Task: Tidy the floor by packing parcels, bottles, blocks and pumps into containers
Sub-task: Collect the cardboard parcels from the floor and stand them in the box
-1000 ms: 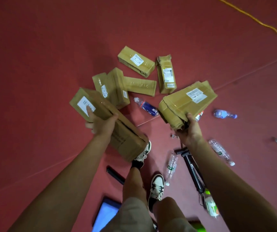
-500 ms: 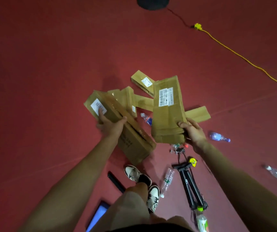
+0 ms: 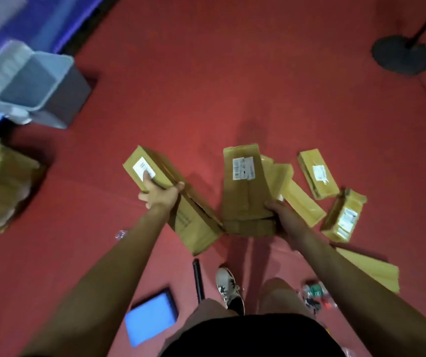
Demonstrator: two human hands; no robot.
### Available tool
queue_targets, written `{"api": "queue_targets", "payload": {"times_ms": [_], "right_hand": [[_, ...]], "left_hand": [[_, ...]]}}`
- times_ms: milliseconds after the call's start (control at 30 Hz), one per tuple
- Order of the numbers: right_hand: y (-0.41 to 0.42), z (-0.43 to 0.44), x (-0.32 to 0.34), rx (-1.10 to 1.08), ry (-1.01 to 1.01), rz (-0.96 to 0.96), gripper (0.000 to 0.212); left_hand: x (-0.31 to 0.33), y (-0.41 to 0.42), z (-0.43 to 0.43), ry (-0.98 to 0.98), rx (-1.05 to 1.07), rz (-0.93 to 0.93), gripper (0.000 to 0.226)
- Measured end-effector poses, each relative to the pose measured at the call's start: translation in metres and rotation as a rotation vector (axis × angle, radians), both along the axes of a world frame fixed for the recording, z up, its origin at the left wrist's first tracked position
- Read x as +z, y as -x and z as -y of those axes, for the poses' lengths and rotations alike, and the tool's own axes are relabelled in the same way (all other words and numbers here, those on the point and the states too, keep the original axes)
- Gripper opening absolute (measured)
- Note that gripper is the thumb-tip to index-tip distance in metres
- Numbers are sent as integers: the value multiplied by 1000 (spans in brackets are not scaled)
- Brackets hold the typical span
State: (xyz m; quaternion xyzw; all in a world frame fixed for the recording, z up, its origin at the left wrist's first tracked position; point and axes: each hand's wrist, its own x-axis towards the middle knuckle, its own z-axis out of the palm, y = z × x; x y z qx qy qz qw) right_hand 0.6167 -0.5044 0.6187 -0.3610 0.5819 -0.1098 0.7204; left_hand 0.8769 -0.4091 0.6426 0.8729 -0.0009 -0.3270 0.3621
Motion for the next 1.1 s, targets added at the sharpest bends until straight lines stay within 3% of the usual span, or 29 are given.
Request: {"api": "queue_targets", "payload": {"times_ms": [200, 433, 700, 1100], "right_hand": [[-90, 10, 16, 294, 32, -10, 10], [-187, 11, 25, 618, -6, -81, 14], [-277, 18, 36, 953, -14, -5, 23], [-402, 13, 28, 1106, -38, -20, 23]], "left_hand": [[15, -46, -60, 37, 291, 19, 99], [27, -67, -121, 39, 627, 45, 97], [34, -55, -134, 81, 1025, 61, 95], [19, -90, -120, 113, 1239, -20, 95]]}}
